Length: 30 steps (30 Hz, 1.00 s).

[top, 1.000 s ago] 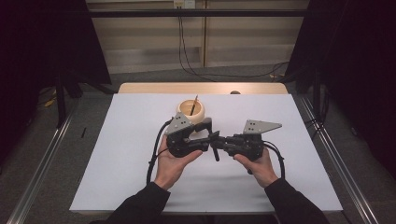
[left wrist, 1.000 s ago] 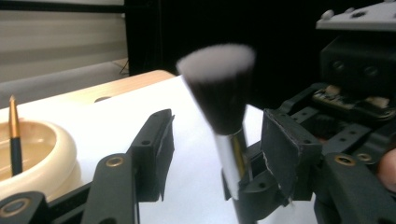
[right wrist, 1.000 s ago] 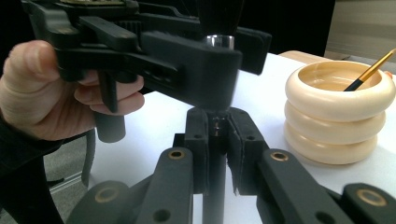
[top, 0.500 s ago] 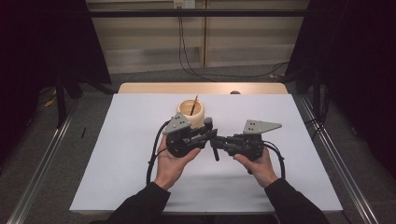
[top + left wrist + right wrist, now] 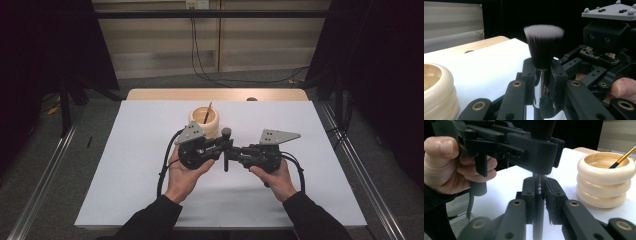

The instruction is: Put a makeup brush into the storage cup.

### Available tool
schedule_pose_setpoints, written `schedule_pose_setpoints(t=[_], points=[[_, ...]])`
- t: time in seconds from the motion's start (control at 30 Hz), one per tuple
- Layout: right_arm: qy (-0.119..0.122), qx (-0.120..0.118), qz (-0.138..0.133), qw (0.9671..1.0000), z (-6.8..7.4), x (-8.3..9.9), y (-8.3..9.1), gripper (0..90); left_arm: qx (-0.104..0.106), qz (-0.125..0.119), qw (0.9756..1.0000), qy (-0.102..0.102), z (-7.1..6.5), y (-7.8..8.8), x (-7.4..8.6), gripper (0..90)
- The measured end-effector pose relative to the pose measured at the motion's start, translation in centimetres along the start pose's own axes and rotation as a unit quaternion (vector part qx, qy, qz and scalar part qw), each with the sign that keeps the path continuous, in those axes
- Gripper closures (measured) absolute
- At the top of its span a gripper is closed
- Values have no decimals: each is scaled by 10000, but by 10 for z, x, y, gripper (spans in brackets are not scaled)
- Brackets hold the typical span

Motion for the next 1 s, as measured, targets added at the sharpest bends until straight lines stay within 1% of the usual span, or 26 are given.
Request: schedule_pose_setpoints(t=[0.03, 0.1, 0.17, 0.23, 0.27, 0.3, 0.33, 0.4, 0.43, 0.47, 0.5, 0.6, 0.67, 0.7, 0.73, 0.77, 0.83, 0.87, 0.9, 0.93, 0.97, 1.0], points=[[-10, 8, -5, 10000, 0, 0, 0, 722, -10, 3, 10000, -3, 0, 0, 0, 775], [-14, 80, -24, 10000, -2, -1, 1, 641, 0, -4, 10000, -10, 0, 0, 0, 776], [11, 106, 6, 9999, -3, 0, 1, 598, -20, -10, 10000, -14, 0, 1, 0, 775], [39, 113, 16, 9999, -2, 0, 0, 510, -51, -51, 10000, 19, 1, 1, -1, 775], [39, 113, 16, 9999, -2, 0, 0, 510, -63, -39, 10000, 18, 2, 2, -1, 775], [43, 137, 25, 9999, -2, 0, 1, 492, -21, -91, 10000, 25, 2, 2, -2, 775], [67, 109, 35, 9999, -2, 0, 0, 473, -37, -70, 10000, 7, 3, 2, -2, 775], [88, 184, 19, 9998, -2, 0, 1, 402, -96, -79, 9999, 2, 4, 4, -3, 776], [74, 192, 9, 9998, -2, 0, 1, 372, -47, -109, 9999, -7, 4, 4, -3, 775], [67, 190, -4, 9998, -3, -1, 1, 344, -92, -100, 9999, -9, 5, 4, -3, 775], [12, 221, -44, 9997, -4, -1, 1, 258, -101, -106, 9999, 2, 5, 4, -3, 776], [-21, 244, -60, 9997, -5, -1, 1, 234, -85, -91, 9999, -34, 5, 4, -3, 775], [-53, 257, -103, 9996, -7, -2, 2, 171, -99, -98, 9999, -46, 5, 4, -3, 776], [-76, 252, -136, 9996, -8, -2, 2, 162, -146, -108, 9998, -17, 5, 4, -3, 775], [-89, 239, -162, 9995, -8, -3, 3, 141, -186, -89, 9998, -38, 6, 5, -3, 775], [0, 260, -135, 9996, -8, -2, 4, 97, -132, -121, 9998, -29, 6, 5, -3, 775], [66, 255, -146, 9995, -8, -2, 4, 88, -141, -112, 9998, -47, 7, 5, -3, 776], [98, 303, -107, 9994, -8, -1, 4, 88, -172, -100, 9998, -53, 7, 6, -3, 775], [130, 404, -85, 9991, -9, 0, 4, 88, -166, -123, 9998, -45, 8, 6, -4, 775], [152, 442, -57, 9989, -9, 0, 3, 88, -212, -111, 9997, -47, 8, 7, -4, 776], [128, 445, -43, 9989, -9, 1, 3, 88, -181, -112, 9998, -60, 9, 8, -4, 775], [40, 455, -54, 9989, -10, 1, 3, 86, -208, -113, 9997, -53, 10, 9, -4, 776]])
Point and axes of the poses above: each handheld gripper's, and its own axes: y roughly backward along the jaws, x roughly out of its underside, z roughly to its left, the point moved 8 cm from there along -y, roughly forward along the jaws, and after that the axes turned 2 degrees about y, right-handed, at the moved point
